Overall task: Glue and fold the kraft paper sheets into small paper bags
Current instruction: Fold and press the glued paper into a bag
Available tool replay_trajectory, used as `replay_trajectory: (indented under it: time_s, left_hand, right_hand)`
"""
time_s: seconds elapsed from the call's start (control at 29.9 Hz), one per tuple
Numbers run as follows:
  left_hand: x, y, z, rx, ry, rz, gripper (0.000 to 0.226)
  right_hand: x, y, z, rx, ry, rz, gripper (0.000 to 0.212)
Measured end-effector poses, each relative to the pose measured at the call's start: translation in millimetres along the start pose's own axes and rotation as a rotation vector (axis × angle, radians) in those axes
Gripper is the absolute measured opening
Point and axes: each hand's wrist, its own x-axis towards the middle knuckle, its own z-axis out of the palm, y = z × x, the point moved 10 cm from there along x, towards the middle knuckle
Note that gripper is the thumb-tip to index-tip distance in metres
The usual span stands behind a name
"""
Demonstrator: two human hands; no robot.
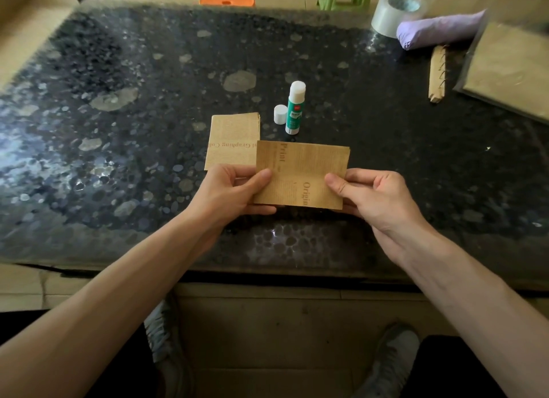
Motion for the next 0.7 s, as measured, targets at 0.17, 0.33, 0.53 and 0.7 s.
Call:
replay_trajectory:
  time_s: [0.17, 0.33, 0.53, 0.7]
  left_hand:
    - [-4.4, -5.6, 11.9, 0.022, -0.048, -0.012, 0.024]
    - [-5.6, -8.6, 18.1, 0.05, -0.032, 0.027, 0.022]
    - [-5.4, -9.9, 17.0, 0.04, -0.052, -0.012, 0.022]
    - [-3.2, -6.9, 12.5, 0.033, -0.038, -0.009, 0.02]
  right_hand:
    - [-7.3, -3.9, 14.2, 0.021, -0.055, -0.046, 0.023]
    - [-16.2, 0.5, 27.1, 0.037, -0.047, -0.061, 0.028]
    - [-15.1, 3.4, 24.4, 0.045, -0.084, -0.014, 0.027]
    - [-10.3, 0.8, 18.1, 0.032, -0.068, 0.003, 0.024]
